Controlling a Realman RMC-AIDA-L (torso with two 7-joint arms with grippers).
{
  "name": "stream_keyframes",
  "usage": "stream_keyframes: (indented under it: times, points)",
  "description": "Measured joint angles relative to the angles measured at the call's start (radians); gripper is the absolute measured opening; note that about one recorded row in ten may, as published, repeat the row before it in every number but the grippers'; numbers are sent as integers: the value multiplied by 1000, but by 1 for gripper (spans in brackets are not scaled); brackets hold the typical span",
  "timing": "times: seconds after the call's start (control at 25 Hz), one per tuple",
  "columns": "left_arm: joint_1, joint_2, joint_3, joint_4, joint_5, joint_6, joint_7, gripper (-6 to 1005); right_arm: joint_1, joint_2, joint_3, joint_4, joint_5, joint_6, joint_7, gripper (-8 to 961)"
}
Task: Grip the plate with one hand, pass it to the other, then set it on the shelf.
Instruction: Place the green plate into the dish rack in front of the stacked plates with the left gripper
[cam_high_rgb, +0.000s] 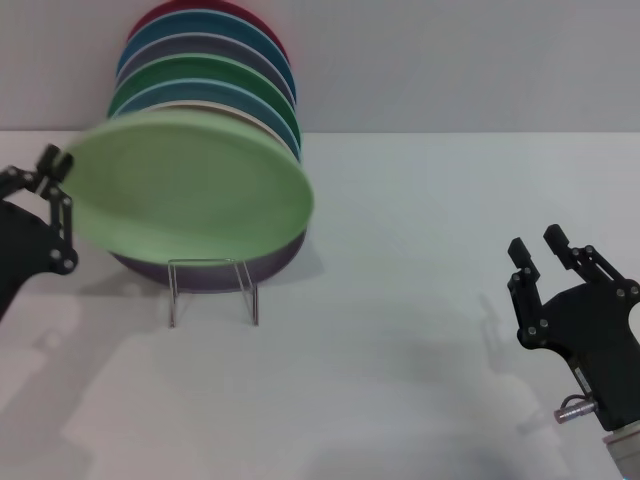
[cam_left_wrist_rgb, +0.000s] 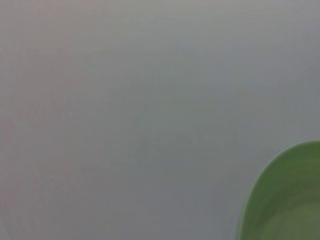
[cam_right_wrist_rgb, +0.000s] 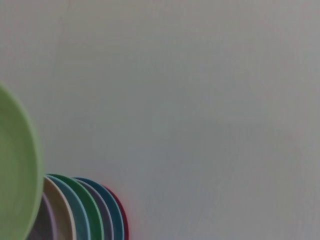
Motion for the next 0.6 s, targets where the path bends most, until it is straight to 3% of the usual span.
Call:
stream_keyframes:
  times: [0.6]
  points:
    - [-8, -11, 47, 5, -1, -114, 185, 37, -6, 2, 7, 5, 0, -2, 0, 319]
